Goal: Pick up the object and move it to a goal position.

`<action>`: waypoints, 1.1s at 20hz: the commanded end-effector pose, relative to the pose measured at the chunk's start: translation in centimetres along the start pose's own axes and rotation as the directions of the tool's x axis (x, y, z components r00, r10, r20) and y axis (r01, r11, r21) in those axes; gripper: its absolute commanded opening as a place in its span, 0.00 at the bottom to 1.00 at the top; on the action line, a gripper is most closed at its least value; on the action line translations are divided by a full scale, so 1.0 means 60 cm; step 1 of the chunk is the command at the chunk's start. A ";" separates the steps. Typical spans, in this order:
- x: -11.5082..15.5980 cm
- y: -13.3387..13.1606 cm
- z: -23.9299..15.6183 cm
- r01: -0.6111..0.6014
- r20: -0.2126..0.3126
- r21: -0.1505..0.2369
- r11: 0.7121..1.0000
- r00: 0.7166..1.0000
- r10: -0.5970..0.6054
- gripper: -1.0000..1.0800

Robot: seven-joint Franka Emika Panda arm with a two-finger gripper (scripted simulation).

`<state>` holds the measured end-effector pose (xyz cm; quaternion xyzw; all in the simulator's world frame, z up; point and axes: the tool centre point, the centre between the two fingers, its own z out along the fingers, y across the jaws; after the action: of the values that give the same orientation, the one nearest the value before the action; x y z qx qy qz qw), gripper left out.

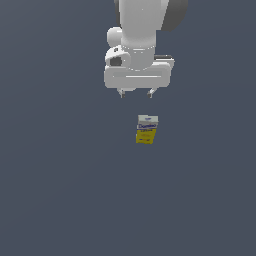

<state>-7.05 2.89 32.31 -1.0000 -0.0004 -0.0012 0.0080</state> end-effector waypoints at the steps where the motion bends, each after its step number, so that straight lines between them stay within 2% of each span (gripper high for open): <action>1: 0.000 0.000 0.000 0.000 0.000 0.000 1.000 1.000 0.000 0.96; 14: 0.002 -0.009 0.011 -0.015 0.011 0.020 1.000 1.000 0.015 0.96; 22: 0.001 -0.013 0.020 0.051 0.010 0.019 0.999 0.999 -0.051 0.96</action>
<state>-6.96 3.60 31.28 -0.9997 -0.0175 0.0038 0.0174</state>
